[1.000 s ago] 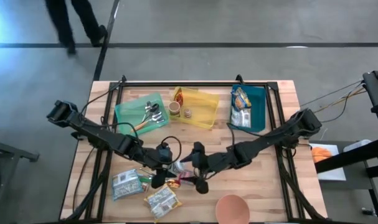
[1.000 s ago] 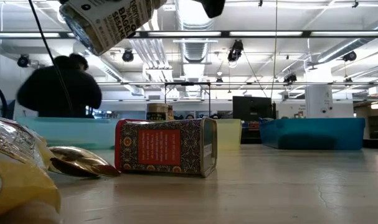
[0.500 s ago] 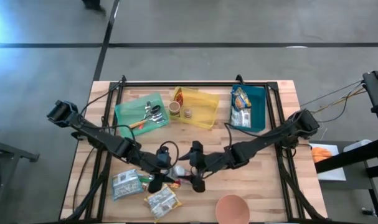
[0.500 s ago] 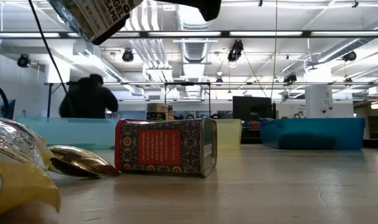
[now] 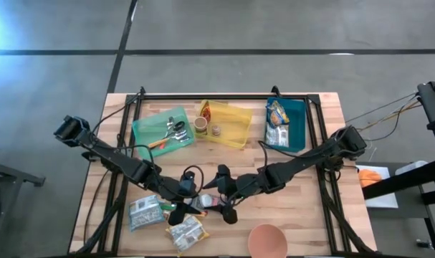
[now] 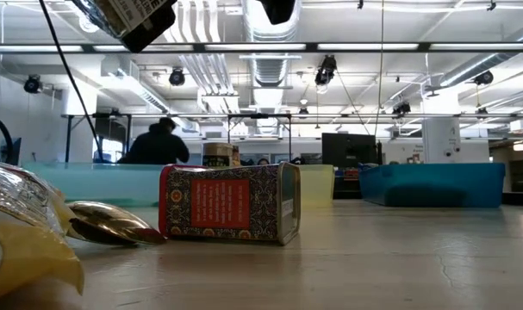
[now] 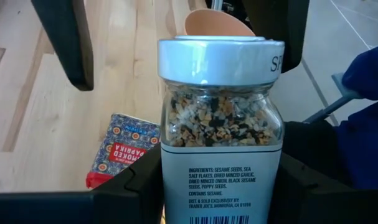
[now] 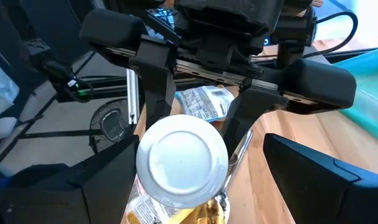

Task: Pick & Place Food Item
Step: Put the white seasoning bottle into the yellow bin

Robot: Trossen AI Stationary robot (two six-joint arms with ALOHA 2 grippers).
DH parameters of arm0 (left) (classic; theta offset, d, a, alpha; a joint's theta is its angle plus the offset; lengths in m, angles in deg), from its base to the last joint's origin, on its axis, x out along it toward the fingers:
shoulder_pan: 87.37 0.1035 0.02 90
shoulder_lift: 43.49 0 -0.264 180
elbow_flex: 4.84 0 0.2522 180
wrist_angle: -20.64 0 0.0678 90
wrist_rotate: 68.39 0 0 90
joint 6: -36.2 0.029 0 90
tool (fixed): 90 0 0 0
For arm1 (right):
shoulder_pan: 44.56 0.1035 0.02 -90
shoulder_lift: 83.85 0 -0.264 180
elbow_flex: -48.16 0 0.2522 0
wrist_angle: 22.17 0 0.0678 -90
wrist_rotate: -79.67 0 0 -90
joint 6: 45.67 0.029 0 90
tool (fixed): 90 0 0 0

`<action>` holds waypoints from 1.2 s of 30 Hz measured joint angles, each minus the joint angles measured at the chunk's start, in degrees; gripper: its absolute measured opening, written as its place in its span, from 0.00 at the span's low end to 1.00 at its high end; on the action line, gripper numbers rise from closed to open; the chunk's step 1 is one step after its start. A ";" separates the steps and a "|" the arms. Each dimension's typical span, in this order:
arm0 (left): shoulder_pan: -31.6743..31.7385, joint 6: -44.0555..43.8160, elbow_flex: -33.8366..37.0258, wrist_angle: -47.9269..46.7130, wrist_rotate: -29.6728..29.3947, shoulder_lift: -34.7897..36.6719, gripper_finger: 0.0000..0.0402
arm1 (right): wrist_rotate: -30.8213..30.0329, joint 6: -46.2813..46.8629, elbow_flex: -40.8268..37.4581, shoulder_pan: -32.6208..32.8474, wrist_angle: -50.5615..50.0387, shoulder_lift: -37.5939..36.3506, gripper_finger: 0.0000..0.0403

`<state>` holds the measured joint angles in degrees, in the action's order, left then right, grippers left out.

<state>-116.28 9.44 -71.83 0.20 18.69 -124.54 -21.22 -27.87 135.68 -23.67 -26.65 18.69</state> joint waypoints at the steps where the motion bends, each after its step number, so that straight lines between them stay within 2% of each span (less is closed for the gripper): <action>1: 0.00 0.00 0.00 -0.04 0.04 0.00 0.47 | 0.04 0.00 0.00 0.00 0.01 0.00 0.83; 30: 0.37 1.51 -0.24 1.97 -1.63 0.13 0.47 | 3.08 -0.27 -0.13 0.50 2.90 0.11 0.83; 33: 0.50 1.51 -0.24 2.29 -1.64 0.15 0.47 | 3.08 -0.26 -0.13 0.52 3.10 0.11 0.79; 36: 0.50 1.49 -0.22 2.32 -1.91 0.13 0.47 | 3.00 -0.36 -0.13 0.52 3.14 0.11 0.69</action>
<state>-115.77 10.92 -72.05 2.52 16.78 -124.41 -18.23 -28.23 135.55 -23.15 -23.51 18.80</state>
